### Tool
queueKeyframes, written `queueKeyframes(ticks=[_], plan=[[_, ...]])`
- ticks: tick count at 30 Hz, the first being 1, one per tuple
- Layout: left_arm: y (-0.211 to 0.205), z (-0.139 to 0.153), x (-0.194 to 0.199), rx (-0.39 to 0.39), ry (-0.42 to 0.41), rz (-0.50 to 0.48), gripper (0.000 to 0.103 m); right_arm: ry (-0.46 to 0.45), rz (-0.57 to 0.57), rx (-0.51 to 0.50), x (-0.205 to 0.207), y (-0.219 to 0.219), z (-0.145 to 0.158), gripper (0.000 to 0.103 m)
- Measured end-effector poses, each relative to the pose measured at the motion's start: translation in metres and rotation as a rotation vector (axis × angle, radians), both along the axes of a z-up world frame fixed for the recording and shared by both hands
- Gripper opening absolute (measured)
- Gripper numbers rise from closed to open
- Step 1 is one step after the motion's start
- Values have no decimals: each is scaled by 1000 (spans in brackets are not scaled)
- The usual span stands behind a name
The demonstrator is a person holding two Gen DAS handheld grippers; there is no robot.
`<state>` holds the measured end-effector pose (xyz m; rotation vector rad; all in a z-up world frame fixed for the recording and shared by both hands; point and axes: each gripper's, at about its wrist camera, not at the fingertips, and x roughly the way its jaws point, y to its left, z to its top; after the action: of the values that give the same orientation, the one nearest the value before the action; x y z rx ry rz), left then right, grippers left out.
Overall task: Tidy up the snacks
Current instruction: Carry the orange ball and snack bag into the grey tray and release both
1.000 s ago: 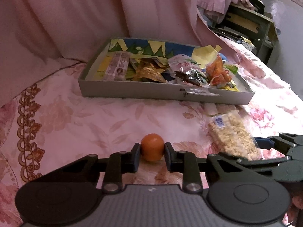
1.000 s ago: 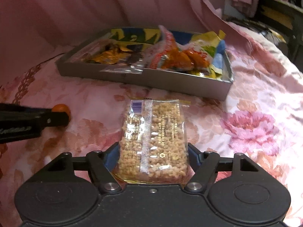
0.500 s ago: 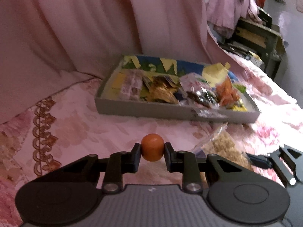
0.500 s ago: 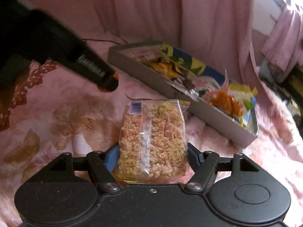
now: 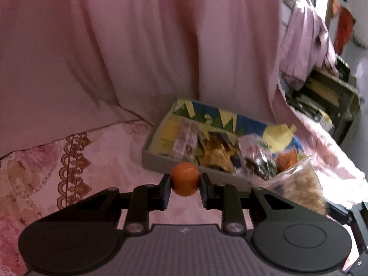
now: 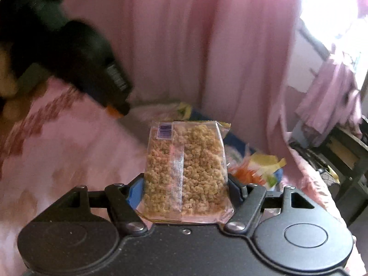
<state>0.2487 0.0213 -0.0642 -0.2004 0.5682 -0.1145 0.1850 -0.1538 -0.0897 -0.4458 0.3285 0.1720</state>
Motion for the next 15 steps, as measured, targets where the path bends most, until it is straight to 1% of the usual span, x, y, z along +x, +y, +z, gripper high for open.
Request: queueKeyframes(ticks=[4,7,9,12,15], plan=[[1,4,11,-2,-39,30,29,-26,-36,67,-11,-10,8,73],[0,14,24,-38,-95,40,29,-40,-67,128,-16,-16,17,73],[-2,20,33,-57,-121,38,29,-43,-80,150,-17,-17,20,73],[-2,22,47,-93,-133,17,29,-16,-84,166,-11,-16,19,73],[-3,19,61,-104,-130,-15,29,18,-75,178,0,-11,14,73]])
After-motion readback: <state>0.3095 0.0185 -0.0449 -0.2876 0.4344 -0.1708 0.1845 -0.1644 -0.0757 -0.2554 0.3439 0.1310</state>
